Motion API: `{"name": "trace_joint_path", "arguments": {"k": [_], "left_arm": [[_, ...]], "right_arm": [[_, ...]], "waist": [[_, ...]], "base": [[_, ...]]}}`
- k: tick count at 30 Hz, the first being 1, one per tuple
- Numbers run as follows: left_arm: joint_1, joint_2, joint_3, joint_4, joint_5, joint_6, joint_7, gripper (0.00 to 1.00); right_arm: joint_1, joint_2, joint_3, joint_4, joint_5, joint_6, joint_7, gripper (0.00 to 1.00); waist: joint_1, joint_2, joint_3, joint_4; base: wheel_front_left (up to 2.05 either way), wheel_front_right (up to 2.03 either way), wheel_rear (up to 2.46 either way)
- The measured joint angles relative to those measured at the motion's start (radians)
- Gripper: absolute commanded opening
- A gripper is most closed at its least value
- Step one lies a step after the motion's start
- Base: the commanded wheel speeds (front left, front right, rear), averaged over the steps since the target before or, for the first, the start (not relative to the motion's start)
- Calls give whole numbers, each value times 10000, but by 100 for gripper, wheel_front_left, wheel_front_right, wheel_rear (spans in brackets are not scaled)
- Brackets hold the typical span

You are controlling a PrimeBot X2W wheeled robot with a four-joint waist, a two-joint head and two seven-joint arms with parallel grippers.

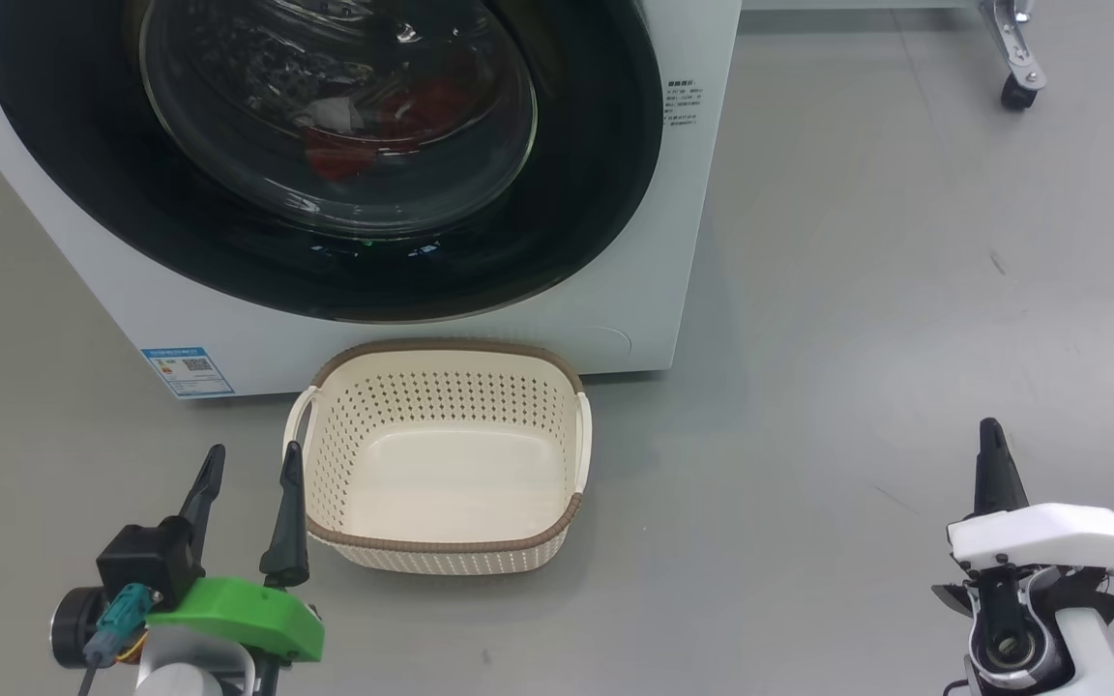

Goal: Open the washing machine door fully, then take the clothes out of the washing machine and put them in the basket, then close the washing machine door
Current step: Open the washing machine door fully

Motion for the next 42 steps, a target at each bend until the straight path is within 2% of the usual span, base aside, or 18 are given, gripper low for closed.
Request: {"name": "trace_joint_path", "arguments": {"k": [6, 13, 16, 21, 25, 30, 42], "left_arm": [[-219, -29, 4, -165, 111, -8, -2, 100], [-734, -88, -142, -414, 282, -100, -2, 100], [-912, -119, -182, -487, 336, -173, -4, 100], [-1305, -192, -326, -546, 337, -234, -13, 100], [-1672, -309, -512, -650, 357, -299, -13, 100], [-1981, -337, -566, -704, 422, -360, -13, 100], [-2508, -449, -813, -704, 422, -466, -13, 100]], "right_arm": [[-930, 94, -479, 75, 2332, 192, 1101, 0], [-2458, 56, -872, 69, 4272, 155, 2435, 0], [-3103, 31, -932, 79, 4880, -8, 3024, 0], [-4205, -2, -1106, 121, 5879, -522, 3990, 0], [-5057, -159, -1252, 151, 6140, -917, 4472, 0], [-6050, -786, -1258, 188, 6121, -1312, 4899, 0], [-8118, -1797, -715, 370, 5785, -1651, 5973, 0]], "waist": [[0, 0, 448, 81], [0, 0, 1114, 228], [0, 0, 1413, 321], [0, 0, 1910, 517], [0, 0, 2298, 733], [1, 0, 2773, 1048], [1, 0, 3728, 1891]], "base": [[0, 0, 0], [0, 0, 0], [0, 0, 0], [0, 0, 0], [0, 0, 0], [0, 0, 0], [0, 0, 0]]}}
